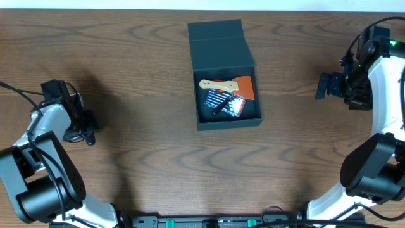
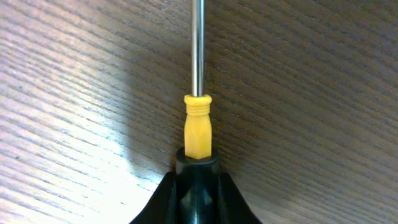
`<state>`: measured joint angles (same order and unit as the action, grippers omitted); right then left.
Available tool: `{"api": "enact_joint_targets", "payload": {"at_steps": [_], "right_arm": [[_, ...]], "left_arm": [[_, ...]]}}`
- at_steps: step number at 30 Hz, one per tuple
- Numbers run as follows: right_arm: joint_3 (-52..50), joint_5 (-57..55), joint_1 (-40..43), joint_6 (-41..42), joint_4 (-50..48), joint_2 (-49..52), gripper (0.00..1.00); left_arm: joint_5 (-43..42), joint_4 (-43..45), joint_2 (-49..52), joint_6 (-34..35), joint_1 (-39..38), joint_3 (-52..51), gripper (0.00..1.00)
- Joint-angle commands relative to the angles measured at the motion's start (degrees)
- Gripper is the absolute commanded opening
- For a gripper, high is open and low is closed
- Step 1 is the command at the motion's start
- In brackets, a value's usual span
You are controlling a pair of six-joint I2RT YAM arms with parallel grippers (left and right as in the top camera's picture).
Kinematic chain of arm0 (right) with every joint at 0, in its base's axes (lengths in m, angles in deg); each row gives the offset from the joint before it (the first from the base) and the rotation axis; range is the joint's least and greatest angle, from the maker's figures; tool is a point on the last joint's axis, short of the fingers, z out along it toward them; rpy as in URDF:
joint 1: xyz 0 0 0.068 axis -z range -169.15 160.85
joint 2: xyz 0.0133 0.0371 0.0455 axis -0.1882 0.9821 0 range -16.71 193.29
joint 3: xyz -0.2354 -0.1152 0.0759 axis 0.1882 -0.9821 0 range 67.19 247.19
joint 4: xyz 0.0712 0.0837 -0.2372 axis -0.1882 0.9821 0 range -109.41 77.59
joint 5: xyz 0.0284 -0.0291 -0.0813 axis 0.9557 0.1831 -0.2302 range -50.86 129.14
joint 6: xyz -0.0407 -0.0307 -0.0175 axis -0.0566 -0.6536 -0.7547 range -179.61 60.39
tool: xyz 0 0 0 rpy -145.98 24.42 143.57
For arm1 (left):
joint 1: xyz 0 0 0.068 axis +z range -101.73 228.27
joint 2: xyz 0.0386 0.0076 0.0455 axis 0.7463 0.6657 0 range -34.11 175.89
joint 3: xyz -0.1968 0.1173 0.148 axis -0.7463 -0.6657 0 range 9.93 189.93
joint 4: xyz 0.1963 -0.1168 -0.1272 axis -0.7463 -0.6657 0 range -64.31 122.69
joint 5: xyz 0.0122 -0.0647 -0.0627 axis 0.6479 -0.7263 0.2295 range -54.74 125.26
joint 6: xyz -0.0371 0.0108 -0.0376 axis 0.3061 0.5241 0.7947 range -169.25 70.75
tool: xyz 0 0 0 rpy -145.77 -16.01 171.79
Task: Pack container
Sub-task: 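Lower the left gripper and grasp the yellow-handled screwdriver, then place the screwdriver into the box with the left gripper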
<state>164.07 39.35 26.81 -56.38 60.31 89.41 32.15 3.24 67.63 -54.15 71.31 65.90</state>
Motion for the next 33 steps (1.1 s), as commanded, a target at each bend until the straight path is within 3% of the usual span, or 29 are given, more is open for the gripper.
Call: {"api": "enact_joint_targets", "payload": {"at_steps": [1, 6, 12, 24, 28, 33], "right_arm": [[-0.2, -0.42, 0.57, -0.11, 0.26, 0.37, 0.99], [-0.2, -0.39, 0.55, -0.09, 0.37, 0.37, 0.99], [-0.2, -0.39, 0.55, -0.07, 0.48, 0.37, 0.99], [-0.2, -0.39, 0.5, -0.07, 0.68, 0.37, 0.99], [-0.2, 0.55, 0.48, -0.04, 0.66, 0.37, 0.99], [-0.2, 0.76, 0.46, -0.07, 0.39, 0.37, 0.99]], "left_arm": [[0.98, -0.17, 1.16, -0.37, 0.28, -1.55, 0.06], [0.37, 0.57, 1.14, -0.37, 0.28, -1.53, 0.06], [-6.58, -1.38, -0.46, -0.79, -1.14, 1.11, 0.06], [-7.08, -16.24, -12.09, -7.72, -17.27, 17.35, 0.06], [-10.58, -16.74, -15.02, -14.08, -25.24, 21.38, 0.06], [-11.45, -16.61, -16.0, -31.56, -36.74, 24.65, 0.05]]}}
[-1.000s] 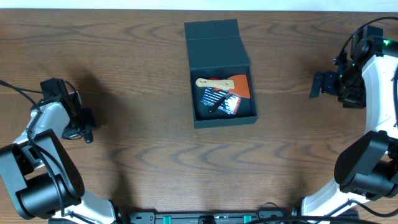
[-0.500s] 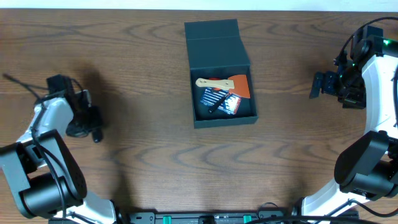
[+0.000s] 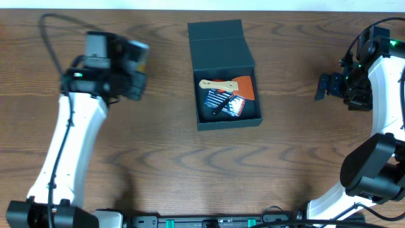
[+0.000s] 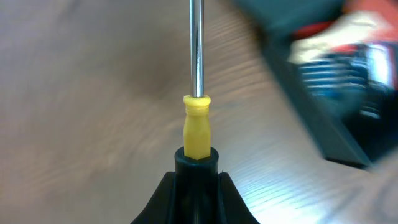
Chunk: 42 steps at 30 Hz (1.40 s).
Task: Pack container
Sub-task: 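Place the screwdriver into the box with the left gripper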
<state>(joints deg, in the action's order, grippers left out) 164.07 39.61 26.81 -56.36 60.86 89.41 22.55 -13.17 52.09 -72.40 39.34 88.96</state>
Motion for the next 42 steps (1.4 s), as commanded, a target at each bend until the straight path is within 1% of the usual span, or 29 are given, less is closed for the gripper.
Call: {"api": "enact_joint_targets", "payload": {"at_steps": [1, 7, 11, 20, 31, 32, 33, 34, 36, 37, 38, 42], "right_arm": [[-0.2, 0.55, 0.46, -0.09, -0.2, 0.37, 0.99], [-0.2, 0.66, 0.46, -0.11, -0.79, 0.37, 0.99], [-0.2, 0.68, 0.46, -0.11, -0.76, 0.37, 0.99], [-0.2, 1.51, 0.46, -0.13, -0.72, 0.37, 0.99], [-0.2, 1.51, 0.46, -0.13, -0.74, 0.37, 0.99], [-0.2, 1.51, 0.46, -0.13, -0.74, 0.37, 0.99], [-0.2, 1.51, 0.46, -0.13, -0.76, 0.37, 0.99], [-0.2, 1.51, 0.46, -0.13, -0.76, 0.37, 0.99], [-0.2, 1.51, 0.46, -0.13, -0.76, 0.37, 0.99], [-0.2, 1.51, 0.46, -0.13, -0.76, 0.37, 0.99], [-0.2, 1.51, 0.46, -0.13, -0.76, 0.37, 0.99], [-0.2, 1.51, 0.46, -0.13, -0.76, 0.37, 0.99]], "left_arm": [[-1.84, 0.46, -0.46, -15.93, -7.15, 1.7, 0.06], [-1.84, 5.81, 0.74, -23.65, -18.64, 1.7, 0.06], [-1.86, 8.31, 4.04, -25.77, -22.77, 1.7, 0.06], [-1.86, 8.74, 16.5, -25.92, -28.76, 1.7, 0.06], [-1.88, 7.32, 21.97, -25.62, -30.27, 1.68, 0.06], [-1.88, 6.86, 22.23, -25.62, -30.25, 1.68, 0.1], [-1.86, 6.23, 22.58, -25.57, -30.27, 1.68, 0.27], [-1.86, 5.81, 22.8, -25.4, -30.27, 1.68, 0.41], [-1.84, 5.4, 22.95, -24.85, -30.25, 1.68, 0.56], [-1.81, 5.42, 22.95, -24.33, -30.25, 1.68, 0.66], [-1.81, 5.42, 22.88, -24.33, -30.25, 1.68, 0.7], [-0.68, 5.42, 22.05, -23.58, -30.27, 1.75, 0.8]]}}
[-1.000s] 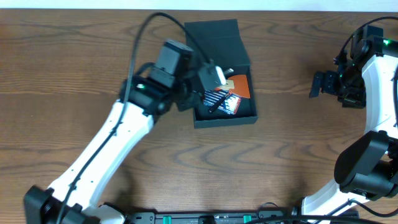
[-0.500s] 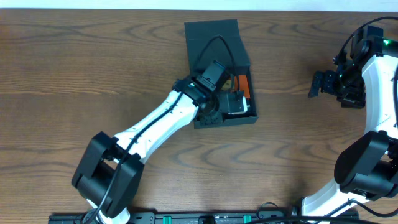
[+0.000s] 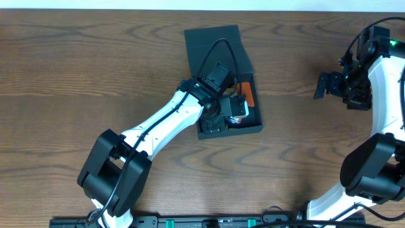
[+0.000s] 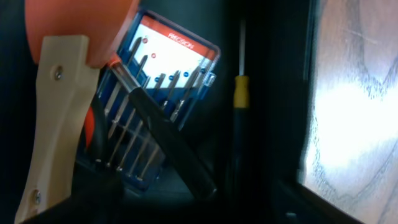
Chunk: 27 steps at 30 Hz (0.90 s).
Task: Pack container
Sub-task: 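Place the screwdriver into the box with the left gripper, then move both grippers to the box lid's far edge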
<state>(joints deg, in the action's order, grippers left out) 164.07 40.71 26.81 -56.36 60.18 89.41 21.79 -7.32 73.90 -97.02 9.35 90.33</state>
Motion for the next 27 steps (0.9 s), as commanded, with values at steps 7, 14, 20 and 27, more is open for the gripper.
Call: {"api": "enact_joint_targets", "payload": {"at_steps": [7, 14, 20, 27], "right_arm": [[-0.2, 0.42, 0.46, -0.13, -0.55, 0.37, 0.99], [-0.2, 4.57, 0.46, -1.73, -0.48, 0.37, 0.99], [-0.2, 23.15, -0.28, -4.96, -4.42, 0.37, 0.08], [-0.2, 25.66, -6.14, 3.13, -14.99, 0.74, 0.01]], "left_arm": [[2.97, -0.2, -8.31, 5.75, 0.61, 4.48, 0.88], [8.61, -1.05, -19.8, 26.18, 7.87, 7.89, 0.93], [6.1, -6.95, -23.32, 47.5, 23.61, 7.85, 0.76], [-17.38, 0.0, -13.75, 53.31, 40.24, 7.8, 0.22]]}}
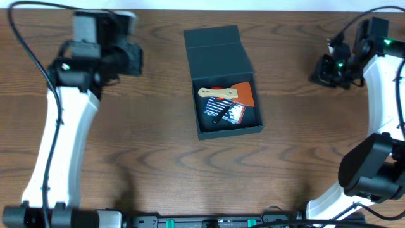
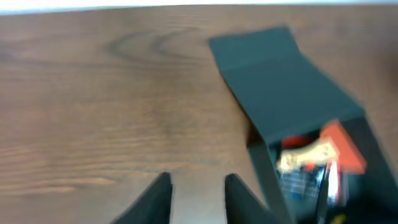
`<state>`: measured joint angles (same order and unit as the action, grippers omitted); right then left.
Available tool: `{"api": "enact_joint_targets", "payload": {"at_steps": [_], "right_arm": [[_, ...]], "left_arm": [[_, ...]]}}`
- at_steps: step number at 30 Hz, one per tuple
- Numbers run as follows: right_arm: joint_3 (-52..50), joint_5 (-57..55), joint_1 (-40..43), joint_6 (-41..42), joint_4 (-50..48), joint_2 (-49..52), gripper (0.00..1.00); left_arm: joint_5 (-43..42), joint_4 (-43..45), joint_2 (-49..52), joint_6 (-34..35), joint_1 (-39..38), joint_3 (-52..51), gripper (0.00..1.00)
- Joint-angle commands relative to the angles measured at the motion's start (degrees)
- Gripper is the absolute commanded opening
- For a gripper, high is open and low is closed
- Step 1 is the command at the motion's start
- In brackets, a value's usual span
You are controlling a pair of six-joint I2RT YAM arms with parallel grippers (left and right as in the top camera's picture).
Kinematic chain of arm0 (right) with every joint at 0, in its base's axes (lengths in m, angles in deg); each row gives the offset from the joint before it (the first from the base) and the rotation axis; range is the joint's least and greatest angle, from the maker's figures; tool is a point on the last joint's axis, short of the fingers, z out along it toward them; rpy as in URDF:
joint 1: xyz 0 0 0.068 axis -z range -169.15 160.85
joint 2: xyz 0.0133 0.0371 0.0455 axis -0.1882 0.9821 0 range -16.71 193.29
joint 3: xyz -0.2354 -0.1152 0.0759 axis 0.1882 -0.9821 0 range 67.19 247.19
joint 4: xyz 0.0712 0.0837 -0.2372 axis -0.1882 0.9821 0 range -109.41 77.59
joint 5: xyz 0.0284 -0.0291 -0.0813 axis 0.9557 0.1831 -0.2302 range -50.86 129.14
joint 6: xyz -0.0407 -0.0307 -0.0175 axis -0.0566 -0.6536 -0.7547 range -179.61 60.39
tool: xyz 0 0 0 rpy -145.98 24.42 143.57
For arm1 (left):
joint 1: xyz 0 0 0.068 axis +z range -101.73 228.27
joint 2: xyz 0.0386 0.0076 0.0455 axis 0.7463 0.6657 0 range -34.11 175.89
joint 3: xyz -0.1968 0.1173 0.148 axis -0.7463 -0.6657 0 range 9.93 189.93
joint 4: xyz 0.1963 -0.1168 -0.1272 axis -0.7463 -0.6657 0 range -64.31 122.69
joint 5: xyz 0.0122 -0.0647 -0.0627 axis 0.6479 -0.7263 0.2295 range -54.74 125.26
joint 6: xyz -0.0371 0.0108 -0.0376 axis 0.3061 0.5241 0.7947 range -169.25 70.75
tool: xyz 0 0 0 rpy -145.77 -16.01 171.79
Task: Pack container
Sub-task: 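Move both grippers to the box lid's far edge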
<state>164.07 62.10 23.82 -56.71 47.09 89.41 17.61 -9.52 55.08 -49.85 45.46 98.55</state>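
A dark box (image 1: 231,132) sits mid-table with its lid (image 1: 215,50) folded back. Inside lie a wood-handled orange scraper (image 1: 226,93), a screwdriver set (image 1: 229,114) and a black tool (image 1: 221,114) across it. The yellow-handled screwdriver cannot be made out. My left gripper (image 1: 131,60) is over the far left of the table, well away from the box. In the left wrist view the left gripper (image 2: 198,180) is open and empty above bare wood, with the lid (image 2: 280,81) and scraper (image 2: 314,152) to its right. My right gripper (image 1: 321,69) hovers at the far right.
The wooden table (image 1: 126,139) spreads round the box on all sides. My left arm (image 1: 60,139) runs down the left side and my right arm (image 1: 386,107) down the right edge. The table's far edge (image 2: 93,9) meets a white surface.
My left gripper was down in the box, with the yellow screwdriver lying along its wall. Now it is open and empty at the far left. My right gripper has shifted a little farther back.
My left gripper held the yellow screwdriver at the left of the table, then at the far left nearer the box. Then the gripper was in the box with the screwdriver lying there, and the box sat slightly turned. Now the gripper is back at the far left, empty.
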Motion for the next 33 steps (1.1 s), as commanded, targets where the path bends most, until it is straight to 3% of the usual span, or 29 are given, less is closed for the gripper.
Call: {"api": "enact_joint_targets", "payload": {"at_steps": [1, 6, 12, 18, 24, 33], "right_arm": [[-0.2, 4.26, -4.0, 4.42, -3.26, 0.98, 0.01], [-0.17, 6.88, -6.84, 9.51, -8.79, 5.97, 0.01], [2.14, 16.74, -7.02, 11.26, -13.46, 17.4, 0.01], [11.72, 20.02, -7.19, 11.19, -14.32, 29.16, 0.01], [18.73, 21.05, -8.48, 11.21, -15.69, 36.11, 0.01], [19.12, 21.46, -10.38, 11.21, -18.62, 39.3, 0.01]], "left_arm": [[-16.48, 4.09, 7.21, 6.6, 5.35, -0.42, 0.21], [-29.77, 13.51, 19.17, 9.77, 8.04, -0.42, 0.13], [-36.35, 23.43, 30.18, 9.77, 6.49, -0.39, 0.09], [-40.92, 33.99, 37.09, 11.91, 4.15, -0.31, 0.08], [-40.92, 35.89, 40.92, 11.87, 3.3, -0.31, 0.08], [-42.75, 35.5, 45.0, 11.85, 2.67, -0.31, 0.06]]}}
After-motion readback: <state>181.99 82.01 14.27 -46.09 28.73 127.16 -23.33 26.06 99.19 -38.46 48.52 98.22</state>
